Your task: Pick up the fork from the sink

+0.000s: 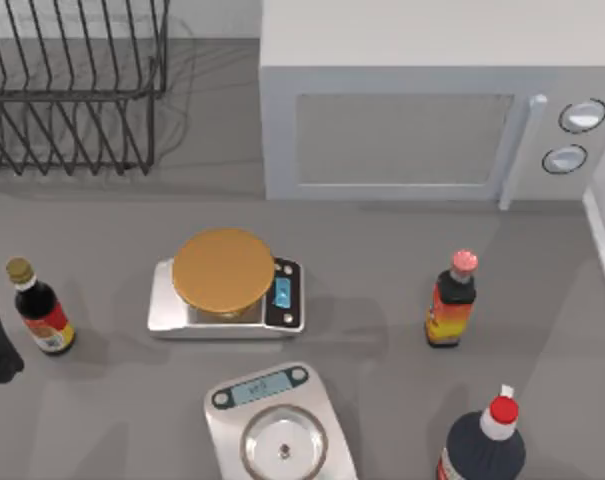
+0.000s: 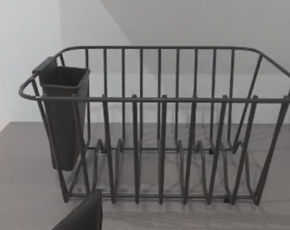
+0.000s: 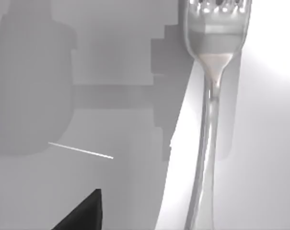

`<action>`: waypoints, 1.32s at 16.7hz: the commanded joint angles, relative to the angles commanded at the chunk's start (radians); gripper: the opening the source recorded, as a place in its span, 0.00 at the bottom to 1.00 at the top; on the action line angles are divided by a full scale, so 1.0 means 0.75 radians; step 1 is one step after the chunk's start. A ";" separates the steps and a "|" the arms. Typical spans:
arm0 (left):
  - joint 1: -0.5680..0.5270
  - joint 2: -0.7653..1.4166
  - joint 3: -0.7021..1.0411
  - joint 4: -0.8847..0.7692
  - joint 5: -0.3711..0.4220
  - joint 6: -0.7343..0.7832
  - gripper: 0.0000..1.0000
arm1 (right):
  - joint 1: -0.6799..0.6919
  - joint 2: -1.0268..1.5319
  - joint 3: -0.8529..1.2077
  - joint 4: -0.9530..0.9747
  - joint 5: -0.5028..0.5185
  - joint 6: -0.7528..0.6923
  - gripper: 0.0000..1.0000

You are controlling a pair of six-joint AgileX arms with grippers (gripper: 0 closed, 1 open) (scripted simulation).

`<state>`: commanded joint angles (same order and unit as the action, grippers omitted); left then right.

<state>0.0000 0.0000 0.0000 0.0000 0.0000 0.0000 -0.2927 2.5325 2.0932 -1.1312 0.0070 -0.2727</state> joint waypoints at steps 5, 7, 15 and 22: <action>0.000 0.000 0.000 0.000 0.000 0.000 1.00 | -0.003 0.132 -0.170 0.316 0.002 0.001 1.00; 0.000 0.000 0.000 0.000 0.000 0.000 1.00 | -0.004 0.157 -0.198 0.356 0.002 0.001 1.00; 0.000 0.000 0.000 0.000 0.000 0.000 1.00 | -0.004 0.158 -0.199 0.357 0.002 0.001 0.70; 0.000 0.000 0.000 0.000 0.000 0.000 1.00 | -0.004 0.158 -0.199 0.357 0.002 0.001 0.17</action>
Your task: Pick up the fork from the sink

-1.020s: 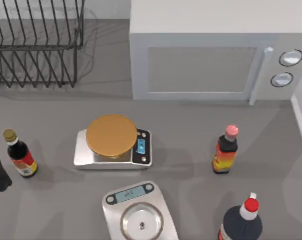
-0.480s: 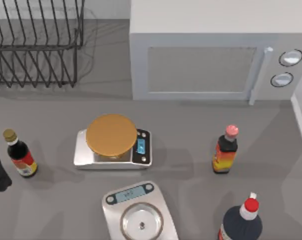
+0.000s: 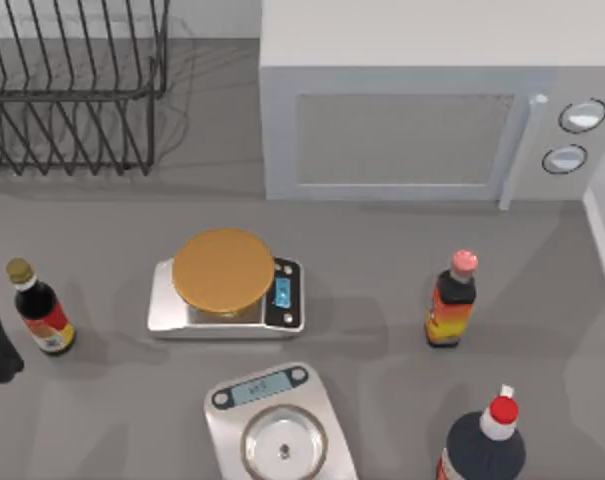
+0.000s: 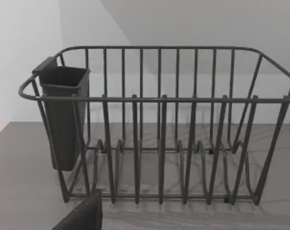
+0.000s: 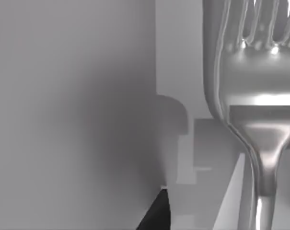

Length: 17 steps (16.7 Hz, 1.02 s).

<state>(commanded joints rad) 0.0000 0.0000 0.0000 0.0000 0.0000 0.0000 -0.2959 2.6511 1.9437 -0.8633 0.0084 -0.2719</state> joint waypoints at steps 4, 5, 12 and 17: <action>0.000 0.000 0.000 0.000 0.000 0.000 1.00 | 0.000 0.000 0.000 0.000 0.000 0.000 0.00; 0.000 0.000 0.000 0.000 0.000 0.000 1.00 | 0.000 0.000 0.000 0.000 0.000 0.000 0.00; 0.000 0.000 0.000 0.000 0.000 0.000 1.00 | 0.004 -0.061 0.017 -0.020 -0.016 0.014 0.00; 0.000 0.000 0.000 0.000 0.000 0.000 1.00 | 0.002 -0.113 0.190 -0.245 -0.017 0.012 0.00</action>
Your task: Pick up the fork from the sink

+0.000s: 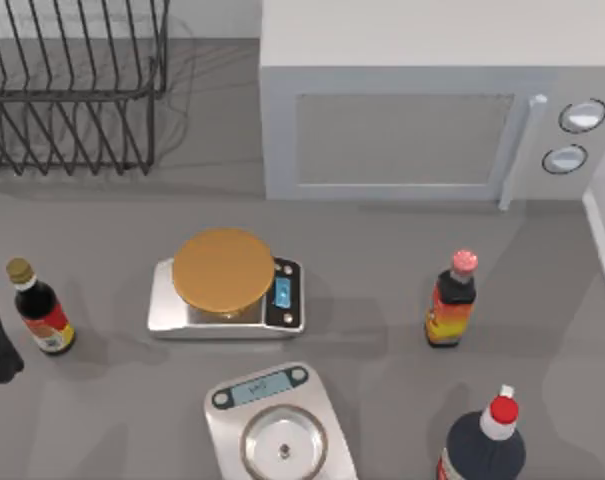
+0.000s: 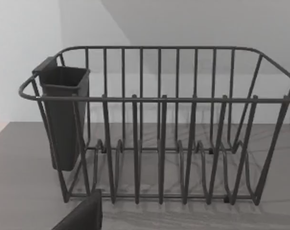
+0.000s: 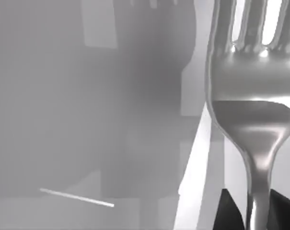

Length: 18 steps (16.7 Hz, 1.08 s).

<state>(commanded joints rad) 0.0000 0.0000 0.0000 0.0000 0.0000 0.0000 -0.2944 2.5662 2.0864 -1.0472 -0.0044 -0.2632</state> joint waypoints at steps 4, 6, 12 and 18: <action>0.000 0.000 0.000 0.000 0.000 0.000 1.00 | -0.001 -0.080 0.195 -0.303 -0.001 -0.001 0.00; 0.000 0.000 0.000 0.000 0.000 0.000 1.00 | 0.000 -0.114 0.264 -0.390 -0.001 -0.001 0.00; 0.000 0.000 0.000 0.000 0.000 0.000 1.00 | 0.003 -0.130 0.285 -0.416 -0.001 0.003 0.00; 0.000 0.000 0.000 0.000 0.000 0.000 1.00 | 0.123 -0.428 0.019 -0.342 0.063 0.263 0.00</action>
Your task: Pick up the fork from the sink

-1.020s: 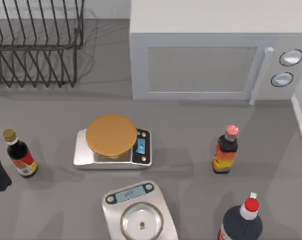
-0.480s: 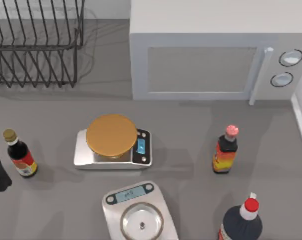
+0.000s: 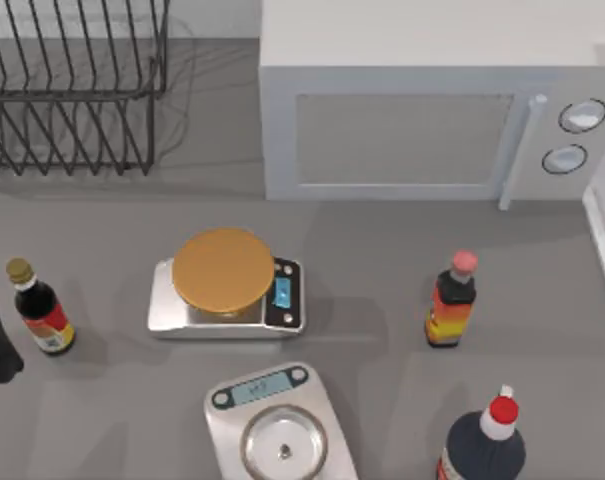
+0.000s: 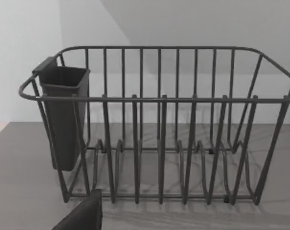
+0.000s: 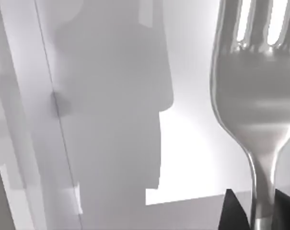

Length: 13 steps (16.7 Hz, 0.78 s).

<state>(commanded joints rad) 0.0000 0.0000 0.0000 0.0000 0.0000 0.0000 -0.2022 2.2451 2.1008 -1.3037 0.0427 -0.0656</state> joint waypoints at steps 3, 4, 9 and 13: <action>0.000 0.000 0.000 0.000 0.000 0.000 1.00 | 0.166 -0.277 -0.284 0.025 0.021 0.203 0.00; 0.000 0.000 0.000 0.000 0.000 0.000 1.00 | 0.236 -0.372 -0.390 0.026 0.022 0.268 0.00; 0.000 0.000 0.000 0.000 0.000 0.000 1.00 | 0.613 -0.768 -0.858 -0.018 -0.019 0.519 0.00; 0.000 0.000 0.000 0.000 0.000 0.000 1.00 | 0.765 -0.910 -1.012 -0.061 -0.056 0.598 0.00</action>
<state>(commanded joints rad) 0.0000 0.0000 0.0000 0.0000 0.0000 0.0000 0.3714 1.5624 1.3419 -1.3492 0.0009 0.3826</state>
